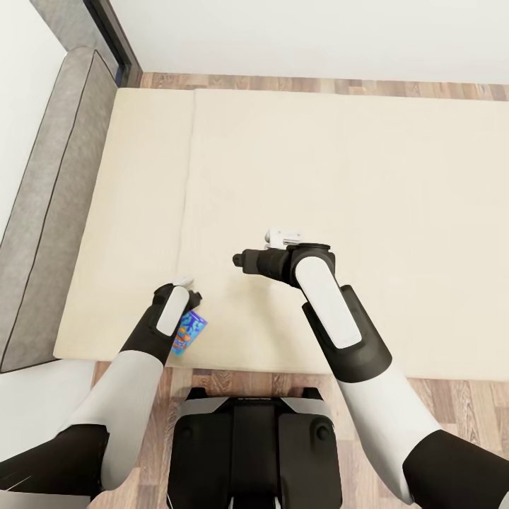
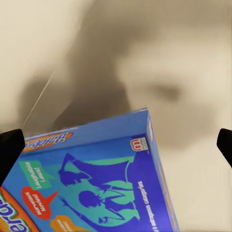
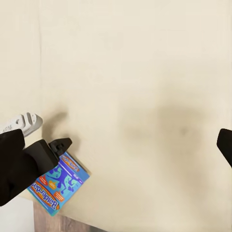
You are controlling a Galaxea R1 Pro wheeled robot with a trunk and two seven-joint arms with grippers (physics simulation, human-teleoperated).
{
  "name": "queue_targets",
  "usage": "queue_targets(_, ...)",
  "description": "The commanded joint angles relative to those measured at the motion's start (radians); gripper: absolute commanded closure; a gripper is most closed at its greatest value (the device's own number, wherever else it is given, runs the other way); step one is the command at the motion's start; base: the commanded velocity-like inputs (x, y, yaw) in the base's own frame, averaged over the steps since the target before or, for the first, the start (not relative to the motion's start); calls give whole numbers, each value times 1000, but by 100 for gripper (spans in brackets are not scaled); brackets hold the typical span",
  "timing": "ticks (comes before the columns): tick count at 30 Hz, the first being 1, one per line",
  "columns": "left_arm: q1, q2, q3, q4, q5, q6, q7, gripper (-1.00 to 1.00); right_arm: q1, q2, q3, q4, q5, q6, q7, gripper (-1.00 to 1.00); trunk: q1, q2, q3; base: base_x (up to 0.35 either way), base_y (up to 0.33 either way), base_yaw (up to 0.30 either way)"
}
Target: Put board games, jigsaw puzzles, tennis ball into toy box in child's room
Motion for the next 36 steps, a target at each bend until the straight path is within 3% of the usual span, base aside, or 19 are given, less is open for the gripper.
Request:
queue_targets(1, 0, -1, 2, -2, 11, 5, 7, -100, -1, 0, 0, -1, -8, 4, -10, -100, 1, -2, -1, 0, 0, 0)
queue_targets(10, 0, -4, 0, -6, 17, 26, 9, -100, -9, 0, 0, -1, -27, 3, -10, -100, 1, -2, -1, 0, 0, 0)
queue_targets(36, -1, -4, 2, -20, 17, 66, 37, -100, -22, 0, -21, -1, -30, 10, -10, -100, 1, -2, -1, 0, 0, 0)
